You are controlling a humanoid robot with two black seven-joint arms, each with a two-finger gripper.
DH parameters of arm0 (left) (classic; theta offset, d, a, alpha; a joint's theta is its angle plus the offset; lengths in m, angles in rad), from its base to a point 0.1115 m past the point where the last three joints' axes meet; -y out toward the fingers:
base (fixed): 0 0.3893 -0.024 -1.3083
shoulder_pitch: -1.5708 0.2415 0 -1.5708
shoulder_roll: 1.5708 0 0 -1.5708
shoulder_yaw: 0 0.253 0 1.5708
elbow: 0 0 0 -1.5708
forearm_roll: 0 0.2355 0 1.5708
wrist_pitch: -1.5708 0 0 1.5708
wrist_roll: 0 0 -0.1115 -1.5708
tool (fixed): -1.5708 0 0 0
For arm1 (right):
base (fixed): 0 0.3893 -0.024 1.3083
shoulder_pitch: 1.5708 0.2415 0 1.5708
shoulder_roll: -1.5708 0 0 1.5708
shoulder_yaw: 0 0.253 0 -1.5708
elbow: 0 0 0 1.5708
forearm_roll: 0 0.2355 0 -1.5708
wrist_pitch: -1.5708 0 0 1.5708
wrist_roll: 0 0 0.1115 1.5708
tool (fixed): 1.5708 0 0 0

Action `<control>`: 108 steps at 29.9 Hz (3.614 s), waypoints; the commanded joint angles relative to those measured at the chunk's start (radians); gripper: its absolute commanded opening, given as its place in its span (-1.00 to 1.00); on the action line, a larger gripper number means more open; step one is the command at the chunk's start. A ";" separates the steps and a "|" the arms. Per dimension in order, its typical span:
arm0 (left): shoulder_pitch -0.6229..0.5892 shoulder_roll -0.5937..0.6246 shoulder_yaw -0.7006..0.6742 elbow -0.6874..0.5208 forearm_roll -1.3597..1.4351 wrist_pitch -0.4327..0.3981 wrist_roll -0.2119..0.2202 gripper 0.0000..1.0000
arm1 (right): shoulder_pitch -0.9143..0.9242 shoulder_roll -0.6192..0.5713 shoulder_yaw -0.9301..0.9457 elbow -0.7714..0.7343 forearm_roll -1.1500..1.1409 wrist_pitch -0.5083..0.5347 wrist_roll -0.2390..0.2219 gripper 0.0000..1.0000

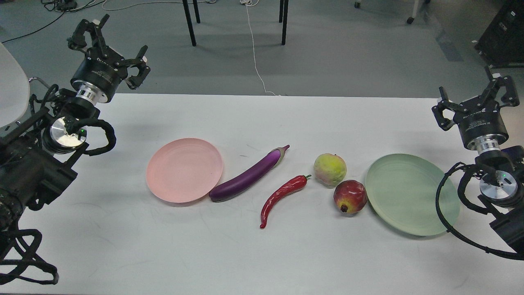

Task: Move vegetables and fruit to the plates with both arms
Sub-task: 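Move the right gripper over the yellow-green apple, then grasp the yellow-green apple with the right gripper, then carry the apple onto the pale green plate and release it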

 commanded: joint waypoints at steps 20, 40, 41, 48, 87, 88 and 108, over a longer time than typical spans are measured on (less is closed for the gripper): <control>0.006 0.076 -0.009 -0.014 0.000 -0.002 0.000 0.96 | 0.640 -0.246 -0.698 0.147 -0.158 0.000 -0.041 0.97; 0.011 0.117 0.006 -0.014 0.002 -0.002 -0.001 0.96 | 1.098 0.165 -1.677 0.337 -0.925 0.000 -0.040 0.96; 0.011 0.117 0.006 -0.014 0.002 -0.002 -0.001 0.96 | 1.095 0.188 -1.708 0.334 -0.933 -0.004 -0.040 0.96; 0.011 0.125 0.005 -0.014 0.000 -0.002 -0.001 0.96 | 1.041 0.303 -1.802 0.269 -0.934 -0.055 -0.038 0.95; -0.004 0.122 0.011 -0.015 0.005 -0.002 0.008 0.96 | 1.065 0.058 -1.794 0.367 -0.976 -0.102 -0.023 0.05; -0.004 0.122 0.011 -0.015 0.005 -0.002 0.008 0.96 | 1.069 0.029 -1.799 0.390 -0.986 -0.102 -0.024 0.06; 0.000 0.114 0.014 -0.015 0.007 -0.002 0.006 0.96 | 0.943 -0.146 -1.780 0.420 -1.123 -0.160 -0.026 0.90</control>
